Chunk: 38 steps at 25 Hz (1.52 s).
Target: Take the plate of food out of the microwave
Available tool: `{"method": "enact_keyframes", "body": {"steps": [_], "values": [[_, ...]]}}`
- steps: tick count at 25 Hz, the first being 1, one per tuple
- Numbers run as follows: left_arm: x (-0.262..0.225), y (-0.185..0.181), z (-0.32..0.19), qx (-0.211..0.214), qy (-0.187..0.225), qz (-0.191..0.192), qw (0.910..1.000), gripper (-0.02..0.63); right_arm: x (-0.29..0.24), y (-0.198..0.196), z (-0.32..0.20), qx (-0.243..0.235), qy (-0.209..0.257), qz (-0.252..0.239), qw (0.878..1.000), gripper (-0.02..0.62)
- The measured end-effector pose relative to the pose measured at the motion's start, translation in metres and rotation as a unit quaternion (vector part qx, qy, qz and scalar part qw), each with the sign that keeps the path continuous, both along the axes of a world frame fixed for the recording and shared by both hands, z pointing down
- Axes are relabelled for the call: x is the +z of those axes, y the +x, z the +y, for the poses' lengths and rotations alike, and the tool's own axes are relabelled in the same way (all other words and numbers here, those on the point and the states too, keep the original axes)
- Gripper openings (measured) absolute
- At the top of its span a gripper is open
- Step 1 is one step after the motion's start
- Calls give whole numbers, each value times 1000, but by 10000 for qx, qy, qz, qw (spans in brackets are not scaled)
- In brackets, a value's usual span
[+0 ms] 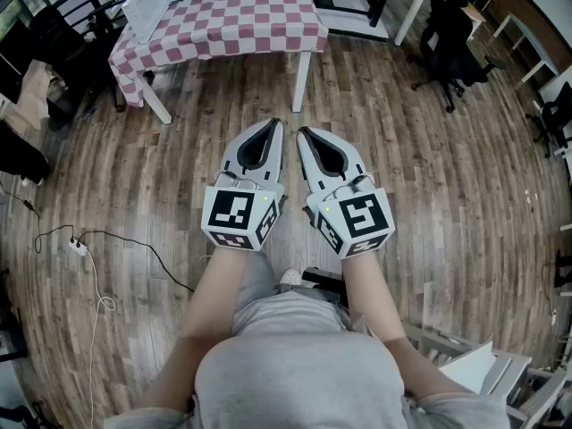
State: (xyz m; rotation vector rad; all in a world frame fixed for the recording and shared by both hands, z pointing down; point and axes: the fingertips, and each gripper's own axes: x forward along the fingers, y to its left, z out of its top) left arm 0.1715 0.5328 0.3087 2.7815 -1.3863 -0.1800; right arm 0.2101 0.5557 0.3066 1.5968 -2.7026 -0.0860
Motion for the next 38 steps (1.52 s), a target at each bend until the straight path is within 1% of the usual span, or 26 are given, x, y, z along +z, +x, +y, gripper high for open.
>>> {"method": "enact_keyframes", "body": {"steps": [7, 11, 14, 18, 23, 38], "values": [[-4, -11, -2, -31, 41, 63, 10000, 2, -2, -12, -1, 4, -6, 95, 10000, 26], [-6, -12, -11, -19, 77, 48, 10000, 2, 4, -12, -14, 93, -173, 95, 9998, 26], [-5, -14, -20, -18, 67, 8, 10000, 2, 9, -16, -25, 69, -269, 68, 9996, 26], [-5, -22, -42, -78, 52, 25, 10000, 2, 8, -25, -46, -48, -271, 126, 9995, 26], [-5, -32, -73, -131, 18, 32, 9999, 2, 7, -34, -80, -130, -358, -24, 9993, 26], [-2, -62, -170, -261, -95, 157, 9995, 2, 12, -70, -168, -343, -462, 69, 9983, 26]]}}
